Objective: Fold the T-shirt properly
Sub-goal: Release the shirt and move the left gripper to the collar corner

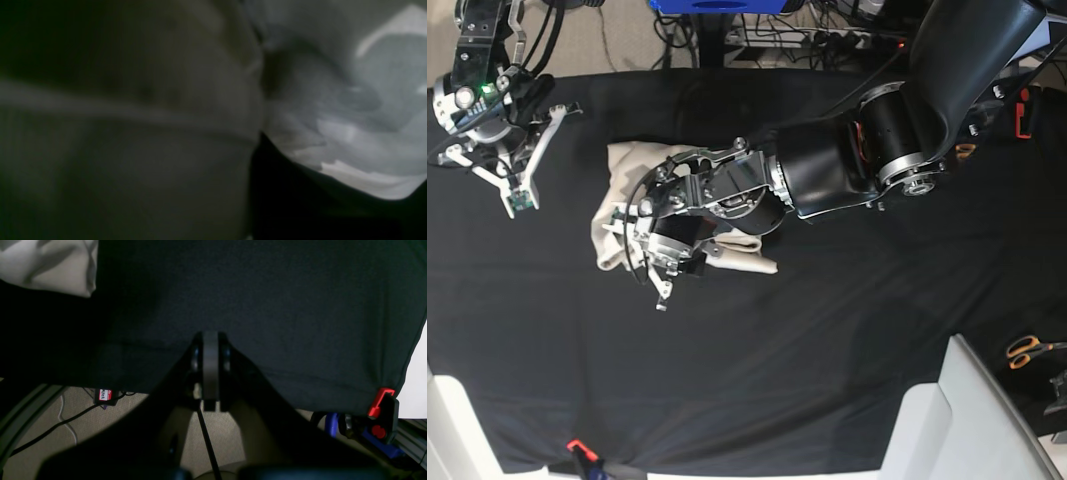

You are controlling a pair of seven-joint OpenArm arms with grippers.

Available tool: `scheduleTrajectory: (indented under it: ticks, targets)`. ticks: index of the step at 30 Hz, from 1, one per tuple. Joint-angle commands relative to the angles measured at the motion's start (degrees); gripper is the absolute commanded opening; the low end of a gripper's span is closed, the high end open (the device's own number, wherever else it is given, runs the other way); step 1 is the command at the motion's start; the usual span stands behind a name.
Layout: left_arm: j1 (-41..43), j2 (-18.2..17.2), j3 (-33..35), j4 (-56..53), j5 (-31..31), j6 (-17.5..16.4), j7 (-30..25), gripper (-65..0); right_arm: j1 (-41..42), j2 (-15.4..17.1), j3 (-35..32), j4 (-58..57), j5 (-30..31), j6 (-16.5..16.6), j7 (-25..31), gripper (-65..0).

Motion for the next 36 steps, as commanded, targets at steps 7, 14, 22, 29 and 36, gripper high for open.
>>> scheduleTrajectory:
  ticks: [7, 14, 22, 29, 36]
  targets:
    - [-1.5, -0.3, -0.2, -1.8, 0.8, 0.1, -2.9, -65.0, 0.2, 0.3, 0.1, 0.8, -0.3, 0.0, 0.4, -65.0]
    - [-2.5, -0.4, -0.2, -1.9, 6.7, 0.0, -3.1, -65.0, 0.2, 0.3, -0.2, 0.8, -0.3, 0.0, 0.4, -65.0]
    - [-3.1, -0.4, -0.6, -1.9, 9.1, 0.0, -5.5, -33.2, 0.2, 0.3, -0.3, 0.8, -0.3, 0.0, 0.4, -65.0]
    - [-3.2, -0.3, -0.7, -2.2, 9.1, 0.0, -6.9, -1.2, 0.2, 0.3, -0.3, 0.8, -0.3, 0.0, 0.4, -65.0]
    - [-6.0, -1.5, -0.8, -2.3, 9.1, 0.0, -8.3, 0.0, 0.1, 0.3, -0.3, 0.8, -0.3, 0.0, 0.3, -65.0]
